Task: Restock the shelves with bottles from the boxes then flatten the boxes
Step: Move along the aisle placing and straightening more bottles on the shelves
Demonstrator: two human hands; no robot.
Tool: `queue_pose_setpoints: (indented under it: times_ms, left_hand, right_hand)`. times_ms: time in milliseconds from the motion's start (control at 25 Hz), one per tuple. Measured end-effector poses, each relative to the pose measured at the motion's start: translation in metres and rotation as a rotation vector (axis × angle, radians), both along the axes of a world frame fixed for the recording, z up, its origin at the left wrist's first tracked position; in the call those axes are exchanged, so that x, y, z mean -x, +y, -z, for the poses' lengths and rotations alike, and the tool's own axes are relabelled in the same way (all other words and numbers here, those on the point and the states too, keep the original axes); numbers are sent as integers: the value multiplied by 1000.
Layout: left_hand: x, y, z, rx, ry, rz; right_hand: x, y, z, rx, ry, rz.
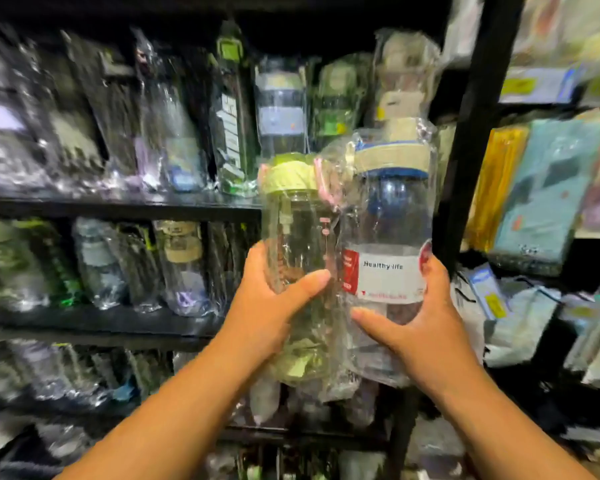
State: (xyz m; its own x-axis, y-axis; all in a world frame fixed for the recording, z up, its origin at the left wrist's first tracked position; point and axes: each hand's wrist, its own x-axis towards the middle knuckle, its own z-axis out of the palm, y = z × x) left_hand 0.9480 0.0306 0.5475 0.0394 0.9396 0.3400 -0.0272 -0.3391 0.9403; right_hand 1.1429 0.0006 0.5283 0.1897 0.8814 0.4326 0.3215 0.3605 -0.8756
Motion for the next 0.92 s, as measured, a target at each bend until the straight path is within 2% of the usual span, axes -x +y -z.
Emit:
queue_pose_setpoints:
  times_ms: [240,480,640,760,920]
  left_hand:
    - [21,17,-99,-124,20,-83]
    - [72,60,-159,-245,7,-146]
    - [112,108,-161,-247,29,-206]
    - [138,138,-153,-223,41,-172]
    - [160,167,-148,-298,111,-135]
  right_hand:
    - [9,33,-98,-127,30,-136]
    - [44,86,-155,-232,18,-118]
    - [80,141,-154,-253,-68,30]
    - [103,177,-137,-240,-108,167]
    - [121,201,-122,-174,-171,304]
